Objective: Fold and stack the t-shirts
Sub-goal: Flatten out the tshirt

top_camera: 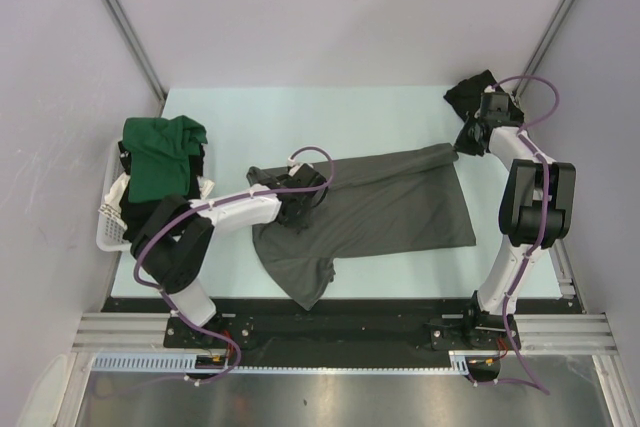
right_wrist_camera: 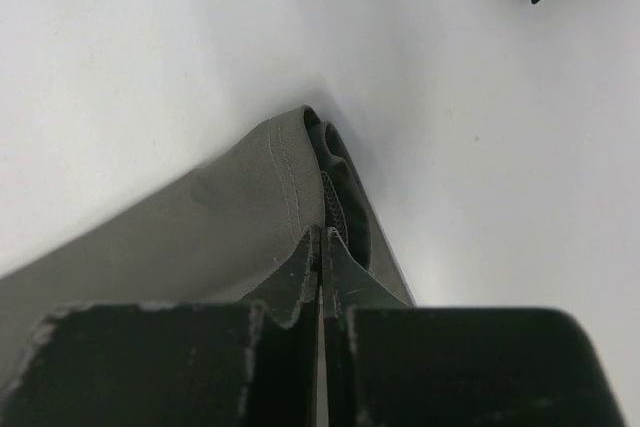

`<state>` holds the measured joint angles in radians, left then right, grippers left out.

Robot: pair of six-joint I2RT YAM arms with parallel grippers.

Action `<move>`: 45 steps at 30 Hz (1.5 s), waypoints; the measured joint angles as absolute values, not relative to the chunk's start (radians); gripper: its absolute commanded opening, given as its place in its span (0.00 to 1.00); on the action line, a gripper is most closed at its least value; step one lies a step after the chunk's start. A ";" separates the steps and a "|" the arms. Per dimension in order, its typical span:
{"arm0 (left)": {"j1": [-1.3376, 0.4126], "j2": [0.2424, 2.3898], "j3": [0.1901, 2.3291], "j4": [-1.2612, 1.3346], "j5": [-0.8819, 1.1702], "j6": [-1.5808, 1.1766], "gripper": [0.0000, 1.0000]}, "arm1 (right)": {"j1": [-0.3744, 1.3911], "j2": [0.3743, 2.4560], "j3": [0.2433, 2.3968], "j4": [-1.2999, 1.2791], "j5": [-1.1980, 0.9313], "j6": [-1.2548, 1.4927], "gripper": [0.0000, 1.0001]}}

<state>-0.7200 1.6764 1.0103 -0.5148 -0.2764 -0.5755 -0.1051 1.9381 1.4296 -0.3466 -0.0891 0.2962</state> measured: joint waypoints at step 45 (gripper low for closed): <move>-0.728 1.735 1.066 -0.592 -0.295 -0.574 0.00 | -0.111 1.938 1.430 -0.348 -0.115 0.297 0.00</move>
<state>-0.7280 1.7351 1.0657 -0.5919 -0.2951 -0.5743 -0.1108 1.9381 1.4296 -0.3477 -0.1146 0.2966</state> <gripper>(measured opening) 0.053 0.009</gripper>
